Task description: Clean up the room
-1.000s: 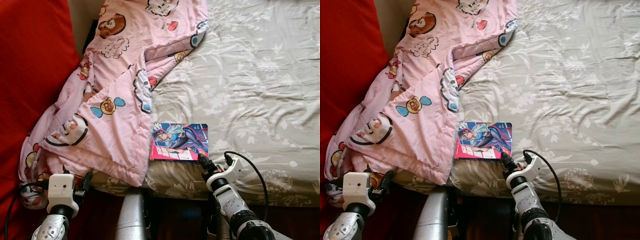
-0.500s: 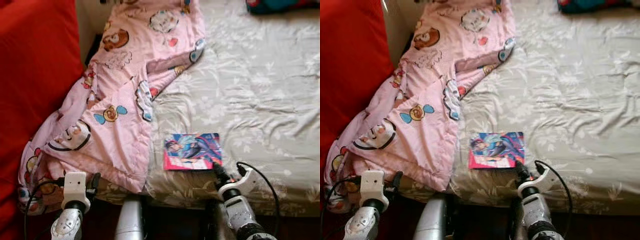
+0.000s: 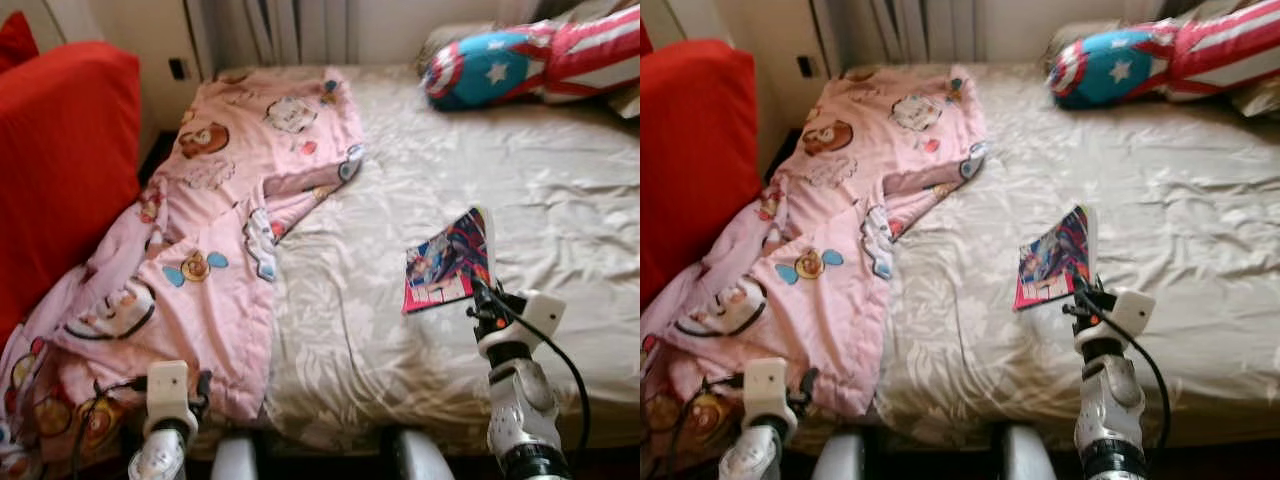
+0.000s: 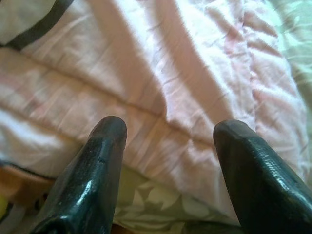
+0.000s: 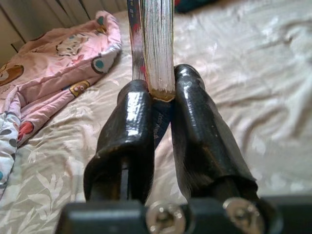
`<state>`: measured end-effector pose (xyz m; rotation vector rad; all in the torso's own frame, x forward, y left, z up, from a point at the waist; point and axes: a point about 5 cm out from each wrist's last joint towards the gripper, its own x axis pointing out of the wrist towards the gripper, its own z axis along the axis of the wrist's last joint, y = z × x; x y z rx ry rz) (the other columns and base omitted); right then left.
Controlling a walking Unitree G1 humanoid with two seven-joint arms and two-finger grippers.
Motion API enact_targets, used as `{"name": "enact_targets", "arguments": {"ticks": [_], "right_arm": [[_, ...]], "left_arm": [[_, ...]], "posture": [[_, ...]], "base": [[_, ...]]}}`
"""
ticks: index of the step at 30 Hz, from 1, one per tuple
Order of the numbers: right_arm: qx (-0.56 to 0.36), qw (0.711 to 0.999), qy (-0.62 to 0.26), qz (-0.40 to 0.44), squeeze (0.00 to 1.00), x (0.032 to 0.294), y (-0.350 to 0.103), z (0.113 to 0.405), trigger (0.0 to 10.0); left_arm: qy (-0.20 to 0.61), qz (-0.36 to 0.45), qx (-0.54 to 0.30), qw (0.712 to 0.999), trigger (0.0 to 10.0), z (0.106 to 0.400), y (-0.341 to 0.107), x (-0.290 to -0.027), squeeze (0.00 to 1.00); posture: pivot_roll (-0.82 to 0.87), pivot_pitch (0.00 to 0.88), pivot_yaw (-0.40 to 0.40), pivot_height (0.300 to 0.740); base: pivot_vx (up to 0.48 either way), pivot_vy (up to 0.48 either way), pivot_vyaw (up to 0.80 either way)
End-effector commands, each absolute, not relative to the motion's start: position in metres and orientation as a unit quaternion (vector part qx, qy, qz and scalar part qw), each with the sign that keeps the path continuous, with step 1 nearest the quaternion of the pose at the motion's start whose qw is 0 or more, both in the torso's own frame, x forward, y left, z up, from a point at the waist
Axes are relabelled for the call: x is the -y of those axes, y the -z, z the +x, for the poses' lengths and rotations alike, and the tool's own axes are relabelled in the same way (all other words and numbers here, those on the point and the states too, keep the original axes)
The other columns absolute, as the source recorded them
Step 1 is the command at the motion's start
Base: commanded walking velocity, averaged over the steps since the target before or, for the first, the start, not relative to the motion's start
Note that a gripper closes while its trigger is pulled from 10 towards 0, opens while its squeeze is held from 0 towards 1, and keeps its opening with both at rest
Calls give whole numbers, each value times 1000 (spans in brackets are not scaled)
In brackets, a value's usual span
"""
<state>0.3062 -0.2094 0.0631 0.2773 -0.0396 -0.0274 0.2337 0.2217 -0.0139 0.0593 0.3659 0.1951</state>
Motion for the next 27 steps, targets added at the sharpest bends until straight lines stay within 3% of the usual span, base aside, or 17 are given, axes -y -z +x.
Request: {"name": "enact_targets", "arguments": {"ticks": [1,27], "right_arm": [[28,993,12,115,0,209,-66,305,10000],[-37,996,30,69,0,197,-39,294,10000]], "left_arm": [[-113,23,-190,975,10000,229,18,-227,0],[-128,2,-306,943,10000,202,57,-223,0]], "posture": [[-52,0,-14,610],[-85,0,-16,715]], "base": [[0,0,0],[0,0,0]]}}
